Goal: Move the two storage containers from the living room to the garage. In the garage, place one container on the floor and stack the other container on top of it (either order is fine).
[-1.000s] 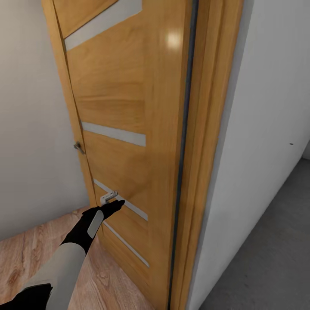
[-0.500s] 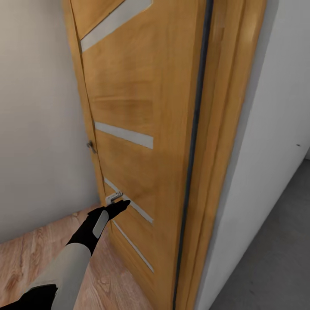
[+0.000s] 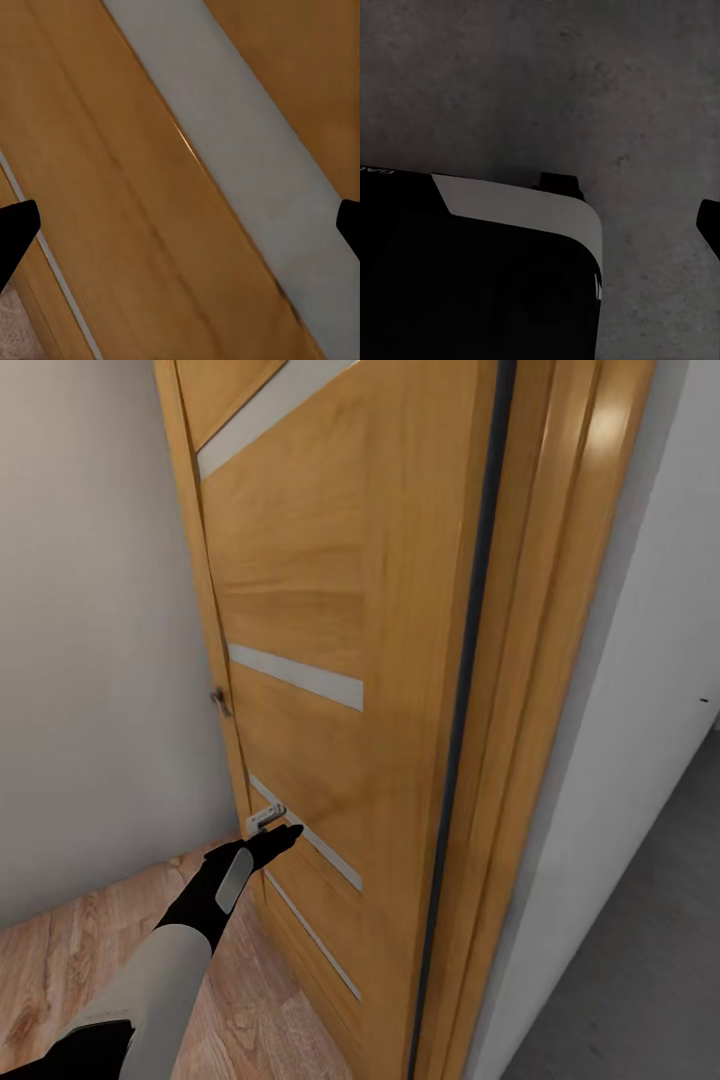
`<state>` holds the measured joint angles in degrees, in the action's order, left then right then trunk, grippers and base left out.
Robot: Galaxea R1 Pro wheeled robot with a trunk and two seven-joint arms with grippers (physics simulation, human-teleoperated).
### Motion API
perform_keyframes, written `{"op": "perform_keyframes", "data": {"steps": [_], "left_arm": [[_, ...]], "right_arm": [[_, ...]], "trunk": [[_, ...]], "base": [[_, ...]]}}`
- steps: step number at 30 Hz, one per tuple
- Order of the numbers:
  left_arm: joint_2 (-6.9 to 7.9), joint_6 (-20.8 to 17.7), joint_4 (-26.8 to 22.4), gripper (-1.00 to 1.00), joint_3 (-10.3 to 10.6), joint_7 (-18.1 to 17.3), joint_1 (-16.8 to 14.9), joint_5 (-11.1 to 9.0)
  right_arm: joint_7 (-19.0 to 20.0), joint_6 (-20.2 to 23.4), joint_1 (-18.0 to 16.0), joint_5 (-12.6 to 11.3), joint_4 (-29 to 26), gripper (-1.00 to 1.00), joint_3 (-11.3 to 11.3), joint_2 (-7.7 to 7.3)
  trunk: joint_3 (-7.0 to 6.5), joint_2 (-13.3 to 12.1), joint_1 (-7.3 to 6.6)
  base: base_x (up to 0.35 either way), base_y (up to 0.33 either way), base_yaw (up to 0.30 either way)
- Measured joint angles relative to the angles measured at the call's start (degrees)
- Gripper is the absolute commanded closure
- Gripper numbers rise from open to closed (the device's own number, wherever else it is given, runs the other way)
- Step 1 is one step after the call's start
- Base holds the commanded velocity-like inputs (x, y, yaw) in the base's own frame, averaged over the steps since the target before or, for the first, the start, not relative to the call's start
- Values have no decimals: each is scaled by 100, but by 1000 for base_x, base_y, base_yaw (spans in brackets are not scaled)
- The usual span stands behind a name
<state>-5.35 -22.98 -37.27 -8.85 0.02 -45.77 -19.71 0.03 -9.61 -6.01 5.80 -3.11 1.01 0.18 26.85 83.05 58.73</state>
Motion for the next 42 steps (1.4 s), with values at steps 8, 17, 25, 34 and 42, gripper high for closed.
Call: {"op": "perform_keyframes", "data": {"steps": [8, 17, 25, 34, 42], "left_arm": [[0, -1, -1, -100, 4, 4, 0, 1], [0, -2, 7, -100, 15, 6, 2, 0], [-2, -1, 1, -100, 14, 1, 1, 6], [-6, -3, 3, -100, 16, 16, 3, 50], [70, -6, 2, -100, 16, 31, 34, 72]], "right_arm": [[0, 0, -1, 0, 0, -100, 0, 0], [0, 0, 0, 0, 0, -100, 0, 0], [0, 0, -2, -1, 0, -100, 0, 0], [-1, 0, -2, 0, 1, -100, 0, 0], [0, 0, -2, 0, 0, -100, 0, 0]], "trunk": [[0, 0, 0], [1, 0, -1], [1, 0, 0], [1, 0, -3], [1, 1, -1]], "base": [[0, 0, 0], [31, 0, 0], [19, 0, 0], [164, -26, 0], [65, -19, 0]]}}
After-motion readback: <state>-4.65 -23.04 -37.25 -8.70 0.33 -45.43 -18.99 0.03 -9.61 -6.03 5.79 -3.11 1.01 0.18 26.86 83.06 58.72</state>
